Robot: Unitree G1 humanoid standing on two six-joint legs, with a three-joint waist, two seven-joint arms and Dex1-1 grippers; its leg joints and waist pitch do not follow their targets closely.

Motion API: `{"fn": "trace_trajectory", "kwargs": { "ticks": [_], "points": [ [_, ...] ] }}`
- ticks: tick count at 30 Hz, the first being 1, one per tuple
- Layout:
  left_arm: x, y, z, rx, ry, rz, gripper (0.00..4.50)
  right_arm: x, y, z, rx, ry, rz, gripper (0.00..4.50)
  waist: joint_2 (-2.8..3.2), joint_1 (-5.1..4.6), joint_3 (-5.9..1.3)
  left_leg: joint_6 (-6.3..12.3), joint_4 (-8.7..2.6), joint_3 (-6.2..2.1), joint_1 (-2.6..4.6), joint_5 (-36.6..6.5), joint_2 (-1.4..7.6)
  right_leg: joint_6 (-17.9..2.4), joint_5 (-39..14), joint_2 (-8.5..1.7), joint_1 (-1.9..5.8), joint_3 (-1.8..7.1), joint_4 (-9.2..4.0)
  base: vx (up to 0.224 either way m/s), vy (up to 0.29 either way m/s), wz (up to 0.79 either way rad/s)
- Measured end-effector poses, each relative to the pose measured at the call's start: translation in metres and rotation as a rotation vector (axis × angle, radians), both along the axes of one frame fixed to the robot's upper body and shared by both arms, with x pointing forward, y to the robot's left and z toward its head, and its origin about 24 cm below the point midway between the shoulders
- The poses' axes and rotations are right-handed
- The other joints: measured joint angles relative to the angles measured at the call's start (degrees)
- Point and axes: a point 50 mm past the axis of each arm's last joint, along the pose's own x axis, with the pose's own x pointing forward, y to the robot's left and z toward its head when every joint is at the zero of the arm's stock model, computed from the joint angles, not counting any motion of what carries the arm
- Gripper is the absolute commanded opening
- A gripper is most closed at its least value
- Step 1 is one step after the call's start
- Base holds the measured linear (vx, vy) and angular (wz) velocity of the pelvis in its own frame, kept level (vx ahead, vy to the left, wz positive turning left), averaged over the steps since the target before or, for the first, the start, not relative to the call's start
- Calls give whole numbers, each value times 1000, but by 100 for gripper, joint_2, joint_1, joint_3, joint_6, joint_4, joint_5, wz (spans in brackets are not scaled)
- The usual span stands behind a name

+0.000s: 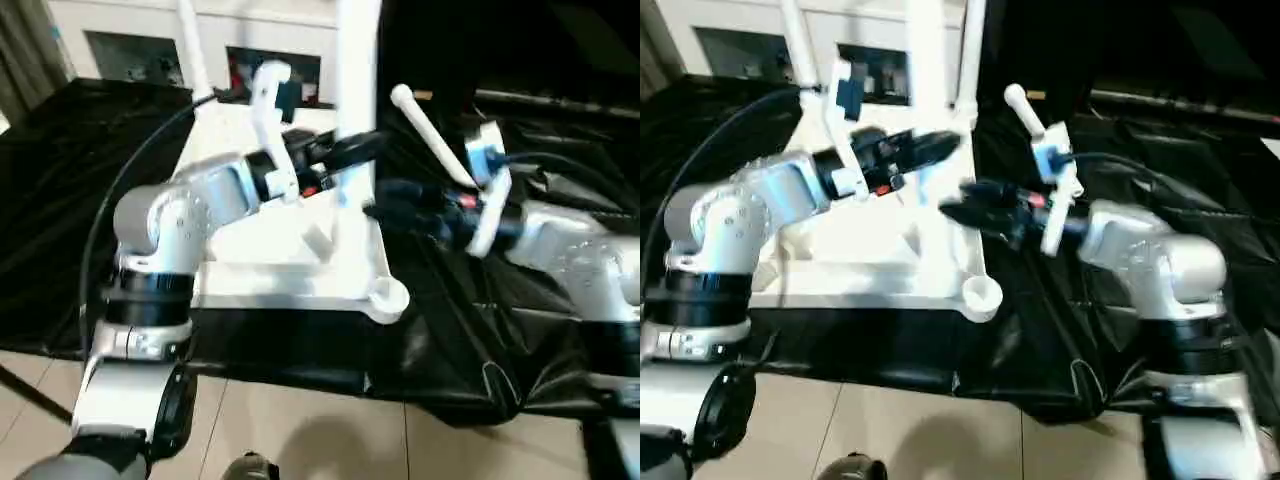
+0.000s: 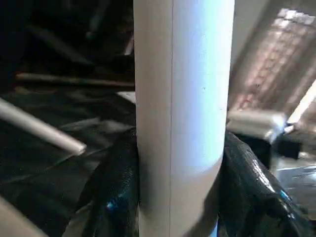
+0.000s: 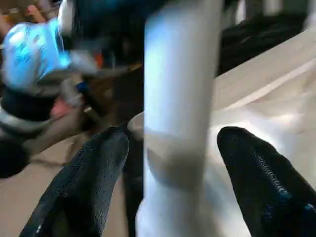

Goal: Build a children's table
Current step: Pick table leg

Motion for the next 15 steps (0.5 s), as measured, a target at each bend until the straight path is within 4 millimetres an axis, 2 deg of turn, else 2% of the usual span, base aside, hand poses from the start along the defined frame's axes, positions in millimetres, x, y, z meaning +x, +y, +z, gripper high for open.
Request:
{"fn": "trace_trajectory", "kwargs": {
  "ticks": [15],
  "points": [
    [-14,-13,1,12,-41,-186,183,-8,10,-9,-28,55,134,336,-2,11,1,2,6,4,0,2,2,-2,1,-2,0,-1,9,0,0,0]
  ]
}}
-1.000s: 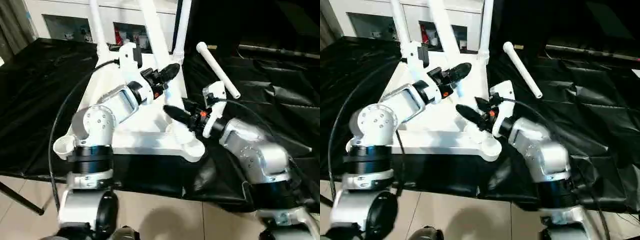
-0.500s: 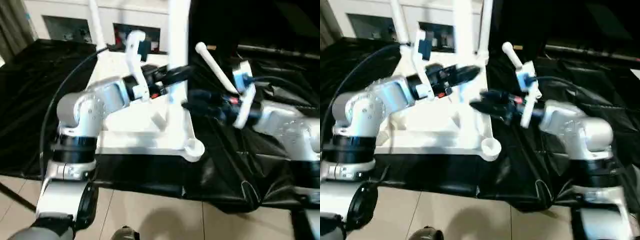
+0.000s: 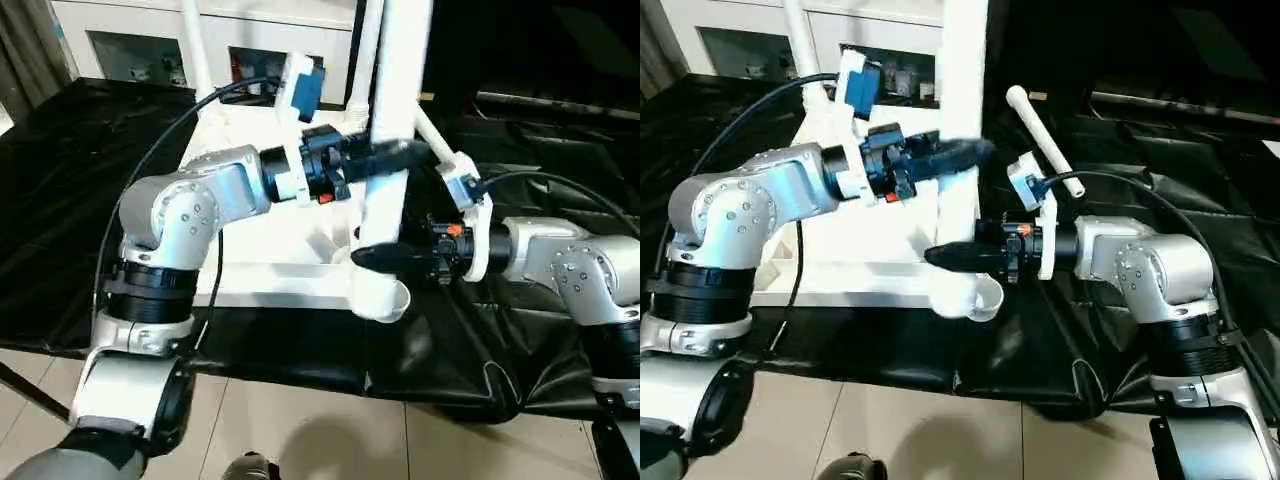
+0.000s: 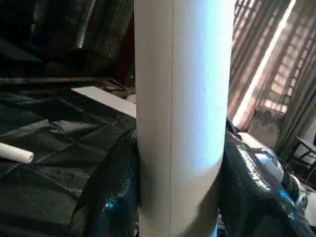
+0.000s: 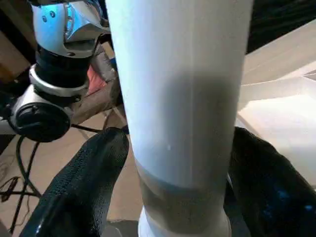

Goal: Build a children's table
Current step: Pick table leg

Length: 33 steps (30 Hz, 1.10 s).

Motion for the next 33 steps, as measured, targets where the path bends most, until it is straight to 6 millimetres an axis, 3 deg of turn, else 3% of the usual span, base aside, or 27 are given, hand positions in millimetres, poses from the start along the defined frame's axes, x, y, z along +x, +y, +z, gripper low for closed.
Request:
{"fn": "trace_trajectory", "kwargs": {
  "ticks": [5,19,31,33],
  "points": [
    [0,1,0,-1,-3,-11,183,0,0,-1,-1,7,1,336,0,3,0,1,2,1,0,1,1,0,0,0,0,0,3,0,0,0],
    [-1,-2,0,-12,-3,-28,183,-1,4,-4,-7,13,19,211,0,5,0,2,15,2,0,1,4,-1,0,0,2,0,9,0,0,0],
    [-1,-2,0,-20,-7,-26,183,0,5,-4,-8,-11,23,196,0,6,0,2,24,3,-1,1,7,-1,1,0,3,0,15,0,0,0],
    [0,-3,1,-28,-7,-18,239,1,4,-3,-4,-23,12,196,0,7,0,2,25,3,0,1,7,-1,1,0,4,0,16,0,0,0]
  ]
}}
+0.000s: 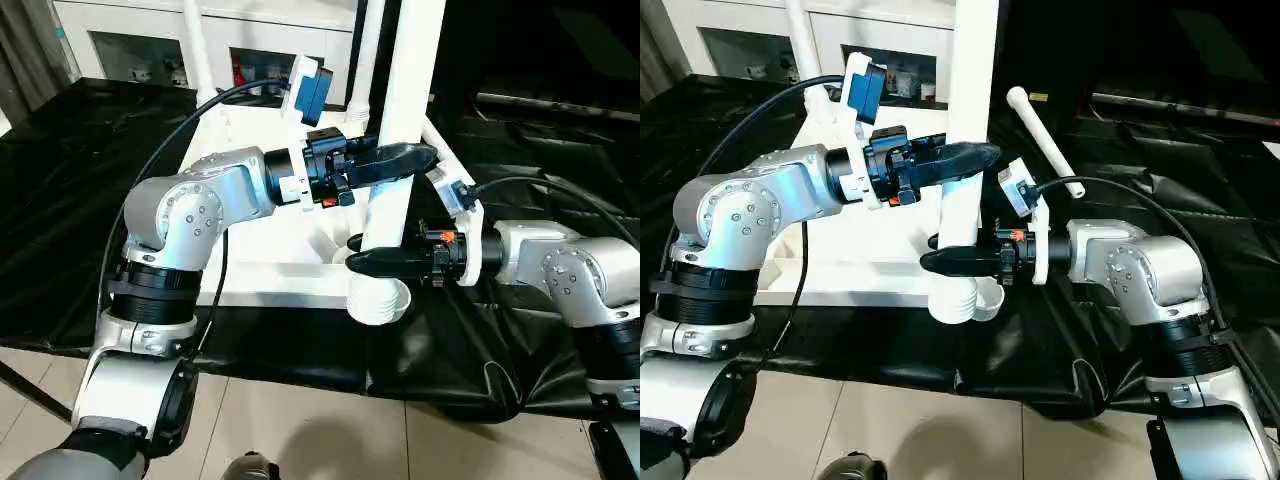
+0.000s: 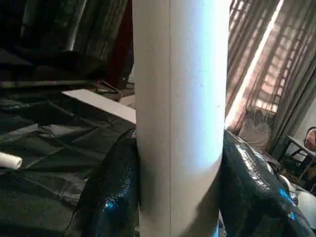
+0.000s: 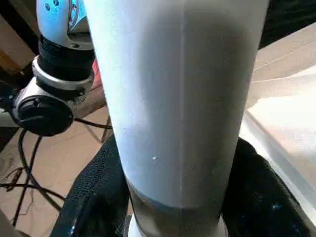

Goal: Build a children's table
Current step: Pick table leg

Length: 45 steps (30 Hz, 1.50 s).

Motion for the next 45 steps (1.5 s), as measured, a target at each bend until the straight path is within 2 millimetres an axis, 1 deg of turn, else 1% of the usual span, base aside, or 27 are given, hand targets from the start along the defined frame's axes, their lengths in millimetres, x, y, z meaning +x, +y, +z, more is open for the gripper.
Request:
{"fn": "trace_trajectory", "kwargs": {
  "ticks": [1,3,4,5,7,11,14,16,17,20,21,23,24,25,27,28,30,33,35,37,38,40,41,42,43,44,45],
  "points": [
    [1,1,0,-4,4,11,253,0,0,0,8,-3,-9,196,0,-3,0,0,2,1,0,0,1,0,0,0,-1,0,3,0,0,0],
    [1,1,1,-13,10,21,255,0,2,-1,28,3,-26,195,0,-2,0,0,3,1,0,0,3,0,0,0,0,-1,4,0,0,0],
    [2,1,1,-18,14,28,275,0,4,-2,47,10,-34,193,0,-2,0,0,5,2,0,0,4,0,0,0,-2,-1,8,0,0,0],
    [2,1,0,-23,17,31,275,0,6,-3,58,14,-37,193,0,-2,0,0,6,3,0,0,5,0,0,0,-2,-1,10,0,0,0],
    [2,0,-1,-51,28,41,295,-1,5,-3,83,16,-62,193,0,15,0,0,9,4,0,0,7,0,0,0,-1,-2,12,0,0,0],
    [5,4,4,-167,31,101,296,-2,2,2,160,8,-115,192,5,26,-3,0,17,6,1,0,8,0,0,-2,-1,-2,20,0,0,0],
    [6,9,1,-234,51,138,296,-4,0,4,194,2,-140,191,5,26,-3,-1,17,5,4,0,11,-1,0,-1,-1,-3,27,0,0,0],
    [9,13,3,-382,108,167,296,-6,-2,7,247,-3,-170,191,5,45,-3,-1,18,6,2,0,12,-3,2,-2,-2,-5,30,0,0,0],
    [10,17,5,-418,115,191,296,-6,-2,9,252,-13,-183,191,7,48,-3,-1,19,6,3,0,12,-3,2,-2,-2,-5,33,0,0,0],
    [13,27,2,-438,116,261,296,-6,-7,17,250,-66,-229,191,13,46,-7,-1,17,6,12,0,13,-3,2,-1,1,-5,34,0,0,0],
    [13,30,-1,-423,107,293,296,-6,-8,18,241,-82,-247,191,13,45,-7,-2,16,6,12,-1,14,-3,2,-1,1,-5,34,0,0,0],
    [15,45,-20,-169,-28,550,296,1,-13,11,89,-194,-432,191,41,38,-25,-10,12,5,29,3,19,8,4,3,14,-3,23,0,0,0],
    [17,52,-32,-58,-66,654,296,5,-18,5,8,-228,-529,191,47,3,-27,-22,5,5,36,10,18,28,6,3,17,-1,16,0,0,0],
    [13,67,-48,120,-130,801,296,11,-24,-5,-82,-257,-686,191,45,-27,-28,-40,-25,5,39,21,17,58,-2,5,15,-2,-4,0,0,0],
    [5,87,-75,326,-171,953,296,15,-33,-20,-158,-258,-897,191,42,-60,-24,-63,-46,6,41,35,17,57,7,7,-1,-2,-14,0,0,0],
    [1,92,-85,392,-172,1007,296,13,-38,-29,-191,-256,-983,191,36,-50,-19,-64,-51,5,33,35,21,55,7,9,-9,-8,-14,0,0,0],
    [-5,94,-88,410,-188,1060,296,11,-41,-35,-234,-285,-1055,191,31,-33,-15,-63,-58,5,26,36,21,29,22,9,-14,-9,-17,0,0,0],
    [-13,93,-81,408,-254,1124,296,5,-42,-39,-247,-304,-1108,191,29,-47,-15,-62,-57,9,38,35,20,21,22,10,-5,-4,-21,0,0,0],
    [-18,99,-91,443,-268,1194,296,-2,-43,-49,-262,-298,-1116,191,34,-73,-19,-60,-63,15,63,33,20,31,16,10,10,2,-27,0,0,0],
    [-23,107,-109,493,-234,1223,296,-10,-44,-64,-290,-261,-1122,191,32,-116,-16,-59,-67,15,62,33,20,50,5,12,4,3,-28,0,0,0],
    [-23,108,-115,509,-218,1223,296,-10,-44,-67,-301,-250,-1122,191,31,-140,-14,-60,-66,15,60,33,20,48,10,13,0,3,-27,0,0,0],
    [-23,105,-117,493,-214,1220,296,-10,-44,-66,-317,-283,-1124,191,37,-183,-11,-60,-66,15,63,33,20,46,15,12,1,3,-27,0,0,0],
    [-22,102,-115,477,-216,1217,296,-10,-45,-65,-320,-304,-1129,191,34,-186,-10,-58,-67,-21,54,32,2,46,14,-7,24,-35,-28,0,0,0],
    [-20,99,-113,464,-223,1211,296,-9,-45,-64,-318,-317,-1134,191,41,-208,-7,-55,-68,-67,47,30,-12,49,11,-34,50,-104,-43,-21,-1,22],
    [-19,95,-111,455,-233,1200,296,-9,-46,-63,-316,-325,-1136,191,59,-256,3,-43,-72,-143,40,21,-41,55,3,-115,120,-270,-85,-24,10,37],
    [-19,92,-110,451,-241,1193,296,-9,-46,-63,-315,-328,-1137,191,76,-272,11,-33,-79,-192,47,14,-55,56,1,-160,175,-372,-122,-12,7,33],
    [-19,91,-110,452,-247,1189,296,-9,-46,-63,-314,-330,-1138,191,117,-324,30,-25,-79,-274,27,7,-70,73,-23,-210,276,-532,-173,-12,20,37]
  ]
}}
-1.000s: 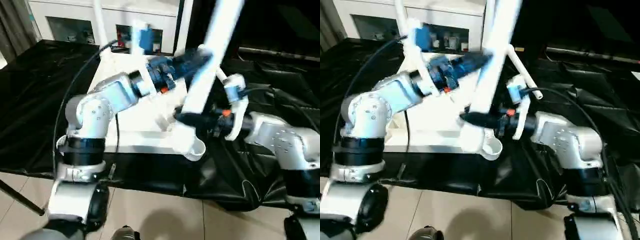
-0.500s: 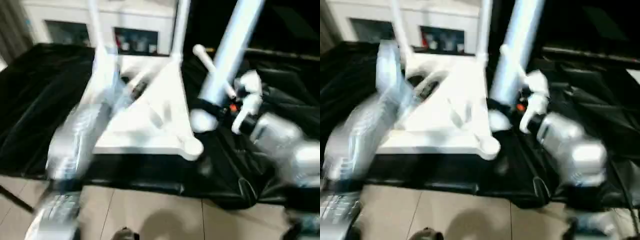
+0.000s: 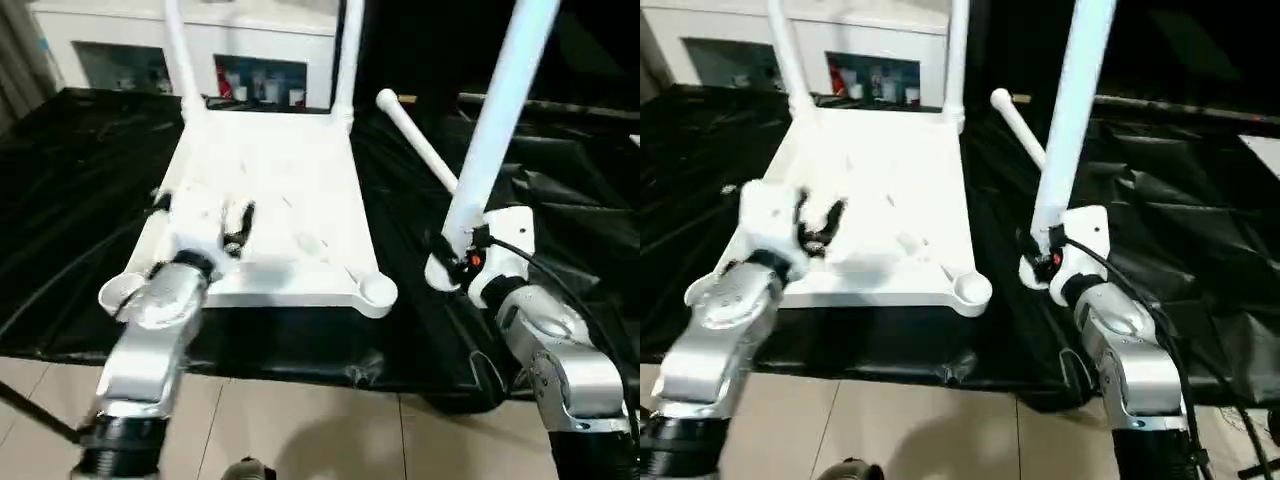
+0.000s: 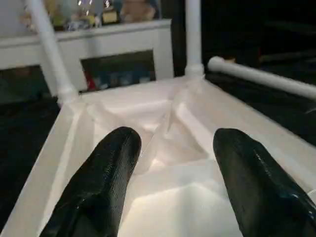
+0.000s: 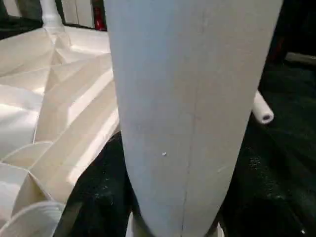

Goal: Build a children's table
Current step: Pick table leg

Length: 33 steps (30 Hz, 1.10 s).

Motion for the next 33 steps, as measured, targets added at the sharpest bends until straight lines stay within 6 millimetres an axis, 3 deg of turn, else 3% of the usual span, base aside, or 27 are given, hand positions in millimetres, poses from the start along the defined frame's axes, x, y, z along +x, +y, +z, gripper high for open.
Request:
{"fn": "trace_trajectory", "kwargs": {
  "ticks": [1,3,5,6,7,8,9,10,12,13,14,15,16,17,18,19,20,22,23,24,25,26,28,29,30,31,33],
  "points": [
    [0,-1,0,4,-4,-4,296,0,0,-1,-1,0,0,191,64,-48,29,2,10,-88,-2,-2,0,5,-34,-17,117,-145,-65,-10,8,22],
    [1,-3,0,5,-6,-9,296,0,0,-2,-5,1,3,191,113,-103,50,4,9,-143,-35,-4,-21,8,-265,-21,190,-218,5,4,7,51],
    [2,-3,-2,9,1,-10,296,0,3,-2,-11,-1,26,191,62,-114,49,29,1,-78,13,-37,-104,-49,-452,-61,191,-98,171,40,-20,68],
    [2,-4,-3,12,1,-13,296,0,4,-3,-13,1,45,191,25,-104,97,35,278,-62,68,-266,-95,-16,-426,-132,255,-126,162,106,-23,68],
    [2,-5,-4,18,3,-13,296,0,8,-4,-13,3,73,191,56,-43,121,116,871,-191,78,-400,-23,19,-416,-187,436,-236,152,106,-23,68],
    [3,-5,-3,22,-2,-13,296,0,12,-4,-11,-1,95,191,126,-44,97,125,1014,-231,139,-512,75,76,-432,-229,533,-394,120,97,52,53],
    [4,-6,0,23,-14,-18,296,0,13,-4,-11,-5,111,191,214,-64,68,31,784,-228,234,-765,167,136,-442,-225,600,-530,84,118,74,77],
    [5,-6,3,26,-28,-22,296,0,17,-6,-9,0,130,191,221,-178,77,38,717,-206,259,-766,126,133,-470,-187,619,-507,45,118,74,77],
    [4,0,-2,35,-5,-4,296,-1,30,-8,-4,6,186,191,166,-297,54,168,567,-429,287,-705,-128,-260,-711,65,413,-92,437,141,59,67],
    [4,4,-3,44,1,7,296,-1,34,-7,1,-4,202,191,169,-356,46,209,552,-551,308,-728,-236,-252,-736,262,163,130,838,156,59,55],
    [4,4,-3,45,0,8,296,-1,34,-7,1,-7,201,191,144,-357,24,231,537,-562,319,-743,-326,-193,-737,350,-53,241,978,147,43,44],
    [4,4,-3,44,-1,5,296,-1,33,-6,1,-14,194,191,100,-369,-3,247,519,-546,333,-754,-424,-103,-699,371,-261,339,1016,134,5,35],
    [4,3,-3,44,2,-2,296,0,31,-6,3,-18,183,191,4,-341,-28,266,480,-418,394,-782,-545,25,-589,337,-505,508,930,134,5,35],
    [4,3,-3,43,2,-8,296,0,32,-6,5,-19,179,191,-82,-331,-30,264,444,-322,465,-799,-641,4,-470,264,-593,633,690,139,-38,22],
    [4,2,-3,43,3,-14,296,0,31,-6,5,-20,176,191,-190,-327,-29,234,440,-197,524,-847,-721,-51,-156,172,-577,775,473,149,-99,24],
    [4,-4,-6,27,15,-43,296,0,27,-9,0,-7,156,191,-240,-302,1,279,457,-79,596,-910,-677,-78,-13,186,-479,886,474,149,-99,24],
    [3,-11,-6,6,21,-92,296,0,20,-11,-7,1,122,191,-180,-226,-10,378,537,-99,642,-967,-628,-104,-26,256,-391,929,404,141,-92,27],
    [2,-19,-6,-17,21,-153,296,1,10,-9,-13,-3,70,191,-152,-139,-20,351,695,-202,617,-956,-585,-135,-42,302,-258,947,307,116,-50,11],
    [2,-21,-6,-36,21,-176,296,2,5,-7,-7,-15,42,191,-88,-28,-29,239,696,-200,632,-937,-474,-172,-24,566,-168,1213,225,94,-34,-4],
    [2,-22,-6,-50,19,-186,296,2,3,-4,-4,-27,30,191,-17,40,-36,146,599,-215,636,-907,-397,-157,-33,726,-134,1354,219,81,19,-21],
    [1,-20,-6,-61,23,-188,296,1,4,-2,5,-38,24,191,51,103,-35,-144,520,-183,697,-1003,-275,-136,-38,905,-114,1547,205,81,19,-21],
    [1,-16,-8,-70,31,-178,296,1,9,-1,19,-43,38,191,75,101,-30,-130,455,-104,762,-1025,-262,-200,-146,826,-228,1441,307,80,65,-39],
    [2,-5,-12,-98,45,-137,296,-2,17,5,27,-73,62,191,8,80,-65,-69,387,147,818,-1026,-242,-239,-299,410,-535,853,730,83,67,-45],
    [2,-2,-12,-109,42,-123,296,-4,16,5,24,-78,58,191,-49,73,-93,-69,361,300,837,-1037,-237,-300,-183,228,-641,749,660,87,51,-43],
    [3,0,-11,-111,36,-112,296,-6,15,6,22,-80,51,191,-158,47,-125,-78,370,462,847,-1070,-271,-429,4,94,-685,729,424,103,51,-50],
    [3,0,-12,-113,36,-106,296,-7,12,4,12,-75,33,191,-225,15,-123,-108,440,533,815,-1147,-278,-141,92,155,-680,910,442,103,51,-50],
    [4,-15,-13,-106,40,-149,296,-12,-2,-3,0,-40,-28,191,-217,82,-132,-96,903,139,556,-1189,-296,-136,172,456,-671,1228,320,71,28,-42]
  ]
}}
